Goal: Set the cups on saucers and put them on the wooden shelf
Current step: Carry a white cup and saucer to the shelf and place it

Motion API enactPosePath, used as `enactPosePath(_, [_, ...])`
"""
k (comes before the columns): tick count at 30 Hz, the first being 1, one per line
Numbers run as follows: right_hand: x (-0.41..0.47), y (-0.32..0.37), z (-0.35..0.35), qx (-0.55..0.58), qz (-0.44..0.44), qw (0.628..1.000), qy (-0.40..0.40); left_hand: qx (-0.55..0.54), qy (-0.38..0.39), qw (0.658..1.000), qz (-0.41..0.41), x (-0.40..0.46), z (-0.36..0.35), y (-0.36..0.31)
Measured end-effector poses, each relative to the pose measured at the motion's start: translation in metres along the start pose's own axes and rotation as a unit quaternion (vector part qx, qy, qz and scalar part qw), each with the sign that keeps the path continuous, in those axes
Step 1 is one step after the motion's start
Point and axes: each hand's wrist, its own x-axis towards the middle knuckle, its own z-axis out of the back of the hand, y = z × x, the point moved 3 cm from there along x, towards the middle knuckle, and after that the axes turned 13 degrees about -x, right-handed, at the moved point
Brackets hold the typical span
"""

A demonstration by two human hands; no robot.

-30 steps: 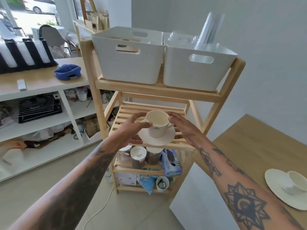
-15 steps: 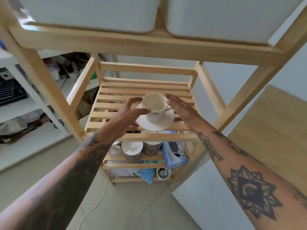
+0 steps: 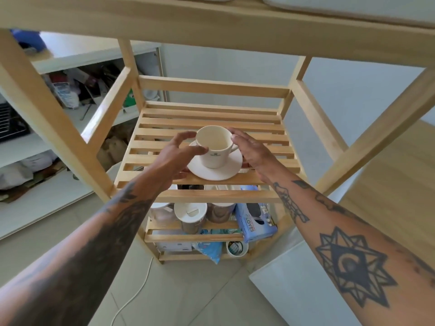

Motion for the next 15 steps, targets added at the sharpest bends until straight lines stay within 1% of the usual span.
enactPosePath(6, [0.001,-0.007,-0.002,0.015,-0.001,1.0,-0.012,0.026,0.006,1.0,0.015,0.005,0.003,0.003])
enactPosePath(15, [-0.026,0.009,0.001,-0.022,-0.018,0.999,-0.022,0.042,-0.018,0.999,0.018,-0.016,0.011,-0.006])
